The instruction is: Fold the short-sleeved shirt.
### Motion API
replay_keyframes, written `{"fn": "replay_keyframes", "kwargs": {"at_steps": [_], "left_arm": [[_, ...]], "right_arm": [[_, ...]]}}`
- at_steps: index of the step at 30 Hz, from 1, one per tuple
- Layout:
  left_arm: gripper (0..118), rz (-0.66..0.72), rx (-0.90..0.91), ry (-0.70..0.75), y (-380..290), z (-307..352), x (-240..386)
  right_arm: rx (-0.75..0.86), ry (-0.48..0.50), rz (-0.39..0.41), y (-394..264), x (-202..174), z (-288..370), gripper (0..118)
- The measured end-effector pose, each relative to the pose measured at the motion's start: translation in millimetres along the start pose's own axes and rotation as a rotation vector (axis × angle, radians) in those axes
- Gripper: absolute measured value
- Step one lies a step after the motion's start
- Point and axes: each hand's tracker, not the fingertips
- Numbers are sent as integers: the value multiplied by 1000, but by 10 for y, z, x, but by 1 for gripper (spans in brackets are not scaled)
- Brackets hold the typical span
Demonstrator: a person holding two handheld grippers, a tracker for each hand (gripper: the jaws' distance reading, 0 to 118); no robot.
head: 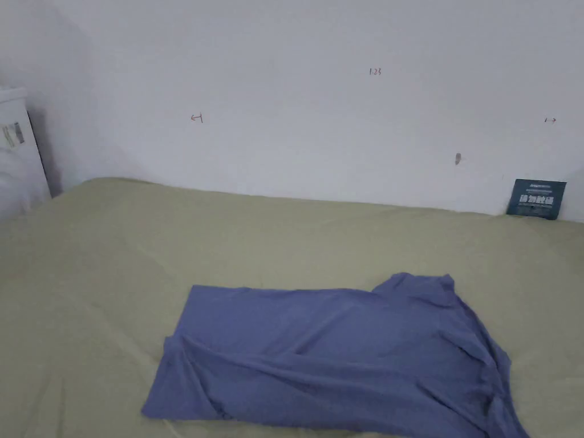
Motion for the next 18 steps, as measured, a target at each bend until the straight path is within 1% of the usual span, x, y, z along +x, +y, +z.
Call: {"fn": "replay_keyframes", "kwargs": {"at_steps": [3, 5, 8, 9, 10, 11, 12, 13, 14, 15, 17, 18], "left_arm": [[0, 8, 5, 48, 241, -197, -155], [0, 23, -12, 70, 440, -411, -341], [0, 76, -84, 70, 708, -810, -639], [0, 84, -139, 21, 774, -946, -727], [0, 83, -178, 41, 828, -1047, -752], [5, 50, -218, 70, 875, -1155, -777], [29, 22, -226, 83, 890, -1248, -813], [48, 11, -219, 113, 913, -1342, -839], [68, 6, -233, 105, 929, -1437, -850], [81, 14, -244, 67, 941, -1525, -881], [81, 84, -267, -20, 952, -1740, -949], [81, 111, -281, -31, 951, -1816, -976]], "right_arm": [[27, -12, -5, 160, 97, -23, 1], [54, -34, -18, 285, 228, -63, 1], [63, -62, -41, 483, 424, -136, 1], [66, -70, -46, 529, 487, -171, 1], [60, -80, -53, 575, 541, -201, 1], [56, -86, -59, 608, 589, -218, 1], [47, -81, -64, 639, 645, -248, 1], [33, -74, -67, 666, 699, -284, 1], [29, -71, -72, 679, 752, -319, 1], [19, -69, -70, 688, 781, -339, 1], [-1, -75, -87, 697, 886, -420, 1], [-9, -74, -95, 697, 936, -457, 1]]}}
